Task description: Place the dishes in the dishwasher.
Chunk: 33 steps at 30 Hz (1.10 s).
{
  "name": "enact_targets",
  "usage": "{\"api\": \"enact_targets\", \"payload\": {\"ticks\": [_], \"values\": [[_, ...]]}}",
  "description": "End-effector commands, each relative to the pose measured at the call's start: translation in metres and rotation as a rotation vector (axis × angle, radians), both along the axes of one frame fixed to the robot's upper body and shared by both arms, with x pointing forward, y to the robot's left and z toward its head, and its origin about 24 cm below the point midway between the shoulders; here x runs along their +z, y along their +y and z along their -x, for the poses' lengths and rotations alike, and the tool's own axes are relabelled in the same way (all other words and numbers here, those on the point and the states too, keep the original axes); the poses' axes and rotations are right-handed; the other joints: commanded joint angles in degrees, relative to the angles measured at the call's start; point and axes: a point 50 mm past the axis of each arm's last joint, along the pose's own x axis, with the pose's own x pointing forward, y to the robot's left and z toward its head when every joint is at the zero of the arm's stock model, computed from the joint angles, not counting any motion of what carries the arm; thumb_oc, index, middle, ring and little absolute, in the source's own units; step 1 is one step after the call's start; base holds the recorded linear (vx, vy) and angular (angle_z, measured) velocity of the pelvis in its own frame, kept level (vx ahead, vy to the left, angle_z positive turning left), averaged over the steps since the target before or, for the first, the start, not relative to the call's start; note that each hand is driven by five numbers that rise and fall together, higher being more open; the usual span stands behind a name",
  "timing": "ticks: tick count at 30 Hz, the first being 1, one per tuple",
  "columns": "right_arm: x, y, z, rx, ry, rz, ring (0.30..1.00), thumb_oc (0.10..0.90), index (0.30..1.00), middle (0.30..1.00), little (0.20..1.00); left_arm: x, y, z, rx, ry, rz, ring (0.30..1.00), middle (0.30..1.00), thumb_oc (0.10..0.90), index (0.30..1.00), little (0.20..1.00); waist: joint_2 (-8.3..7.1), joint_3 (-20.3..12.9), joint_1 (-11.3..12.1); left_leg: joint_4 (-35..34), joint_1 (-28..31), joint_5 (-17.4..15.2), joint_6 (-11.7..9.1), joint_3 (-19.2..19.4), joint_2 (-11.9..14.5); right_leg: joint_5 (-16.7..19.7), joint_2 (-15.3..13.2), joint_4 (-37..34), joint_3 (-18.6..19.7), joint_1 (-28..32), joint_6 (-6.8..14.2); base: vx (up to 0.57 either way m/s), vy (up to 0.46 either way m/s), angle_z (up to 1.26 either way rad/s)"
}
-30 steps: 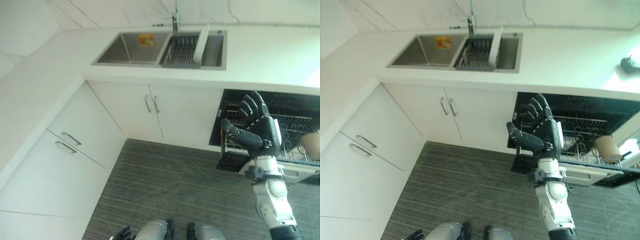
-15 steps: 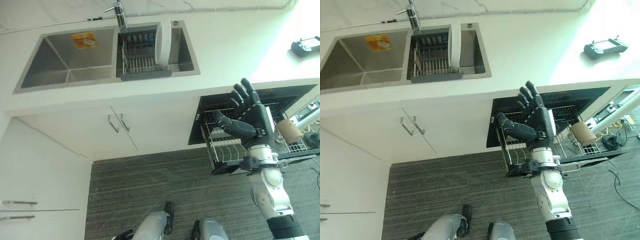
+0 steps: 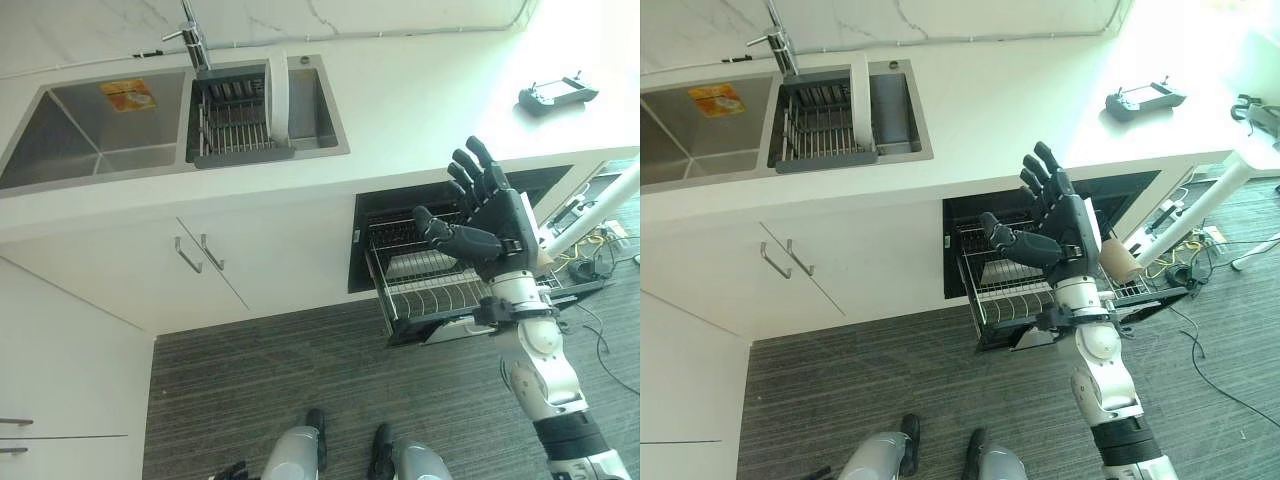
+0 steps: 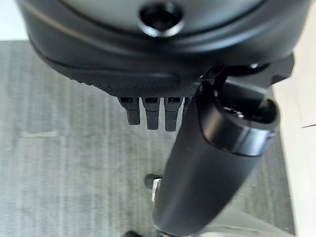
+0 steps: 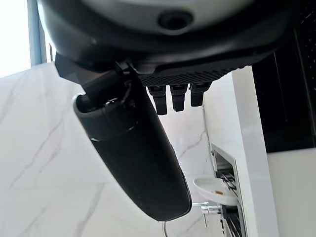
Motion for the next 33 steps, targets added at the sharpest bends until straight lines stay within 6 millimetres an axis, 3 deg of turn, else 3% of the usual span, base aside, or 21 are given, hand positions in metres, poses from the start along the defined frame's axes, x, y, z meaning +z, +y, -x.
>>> {"api": "enact_targets", "payload": {"ticks": [1,3,4,6,8,12,13,14,15,16,18,27,33], "values": [[0.063,-0.008,0.013,-0.026,-0.318,-0.007,0.9,0.8,0.9,0.9,0.9,0.003,0.015,0.005,-0.056,0.038,-0.108,0.9,0.9,0.8,0.9,0.9,-1.32,0.03,-0.88,3.02,6.78,-2.66,0.53,-2.92,-2.33,-0.74,-2.03,-3.64,3.52,5.39,2.76,0.09,0.011,0.15],[0.062,-0.008,0.013,-0.03,-0.321,0.001,0.9,0.8,0.9,0.9,0.9,0.002,0.014,0.008,-0.065,0.058,-0.109,0.9,0.9,0.8,0.9,0.9,-0.81,0.4,-1.17,2.61,6.44,-1.73,0.06,-2.96,-1.6,-0.88,-1.98,-3.64,3.63,6.09,2.63,0.13,0.249,0.19],[0.064,-0.007,0.014,-0.037,-0.334,0.017,0.9,0.8,0.9,0.9,0.9,0.001,0.012,0.013,-0.084,0.094,-0.104,0.9,0.9,0.8,0.9,0.9,1.18,0.33,-1.91,2.61,3.3,-1.61,-1.68,-4.09,2.26,-1.25,-1.42,-3.64,3.24,6.83,3.13,0.23,0.492,0.14],[0.067,-0.005,0.014,-0.04,-0.345,0.026,0.9,0.8,0.9,0.9,0.9,-0.001,0.009,0.017,-0.093,0.117,-0.097,0.9,0.9,0.8,0.9,0.9,2.13,0.43,-1.86,2.61,0.14,-0.29,-3.4,-8.99,5.01,-1.84,-2.29,-3.64,4.02,7.81,3.58,0.31,0.773,0.33],[0.069,-0.007,0.013,-0.06,-0.338,0.015,0.9,0.8,0.9,0.9,0.9,-0.002,0.008,0.016,-0.098,0.157,-0.105,0.9,0.9,0.8,0.9,0.9,2.51,-0.28,-2.04,2.61,0.46,-3.04,-2.56,-8.15,4.04,-1.04,-6.82,-3.64,4.97,8.09,6.44,0.39,1.016,-0.22],[0.069,-0.007,0.013,-0.06,-0.337,0.014,0.9,0.8,0.9,0.9,0.9,-0.002,0.008,0.016,-0.098,0.157,-0.105,0.9,0.9,0.8,0.9,0.9,2.47,-0.32,-1.97,2.61,0.45,-3.04,-2.52,-8.07,3.99,-1.03,-6.88,-3.64,5.04,8.04,6.48,0.08,0.199,-0.17],[0.063,-0.01,0.018,-0.067,-0.328,-0.007,0.9,0.8,0.9,0.9,0.9,-0.001,0.013,0.019,-0.101,0.186,-0.126,0.9,0.9,0.8,0.9,0.9,2.05,-0.67,-1.52,2.61,0.96,-4.32,-0.92,-7.1,1.71,1.26,-9.34,-3.64,5.22,6.9,7.46,0.24,0.78,0.04],[0.057,-0.004,0.019,-0.027,-0.317,-0.036,0.9,0.8,0.9,0.9,0.9,-0.001,0.017,0.032,-0.076,0.229,-0.145,0.9,0.9,0.8,0.9,0.9,2.07,-0.96,-0.4,2.61,1.8,-5.78,0.73,-3.08,1.33,4.02,-10.62,-3.64,1.14,5.86,7.14,0.25,0.885,0.13],[0.06,-0.002,0.02,-0.011,-0.331,-0.042,0.9,0.8,0.9,0.9,0.9,0.0,0.021,0.036,-0.062,0.241,-0.154,0.9,0.9,0.8,0.9,0.9,1.94,-1.4,-0.11,2.61,1.26,-6.33,1.36,-1.15,1.77,3.84,-8.84,-3.64,-0.3,5.23,7.34,0.14,0.567,-0.59],[0.061,-0.002,0.023,-0.017,-0.339,-0.048,0.9,0.8,0.9,0.9,0.9,0.001,0.025,0.035,-0.066,0.249,-0.165,0.9,0.9,0.8,0.9,0.9,1.03,-1.51,-0.58,2.61,0.96,-7.02,1.84,-0.77,0.9,2.76,-5.85,-3.64,0.74,3.51,7.3,0.03,0.135,-1.54],[0.058,-0.004,0.022,-0.019,-0.335,-0.051,0.9,0.8,0.9,0.9,0.9,0.001,0.027,0.032,-0.046,0.24,-0.16,0.9,0.9,0.8,0.9,0.9,-0.24,-1.57,-0.93,2.61,1.04,-7.7,2.27,-0.11,-0.37,2.38,-4.23,-3.64,1.9,1.34,7.66,0.05,-0.007,-1.44],[0.061,-0.005,0.015,-0.015,-0.343,-0.043,0.9,0.8,0.9,0.9,0.9,0.0,0.017,0.028,-0.036,0.236,-0.143,0.9,0.9,0.8,0.9,0.9,-1.68,-2.31,0.47,2.61,1.52,-7.61,1.6,1.08,-0.45,0.92,-3.42,-3.64,0.8,0.96,6.89,0.09,-0.116,0.01],[0.064,-0.002,0.016,-0.002,-0.334,-0.031,0.9,0.8,0.9,0.9,0.9,-0.002,0.012,0.037,-0.042,0.267,-0.139,0.9,0.9,0.8,0.9,0.9,-2.38,-2.37,-0.19,2.61,4.06,-6.6,0.34,-1.22,-0.3,-1.22,-1.03,-3.64,1.83,3.2,3.99,0.15,-0.238,0.1]]}}
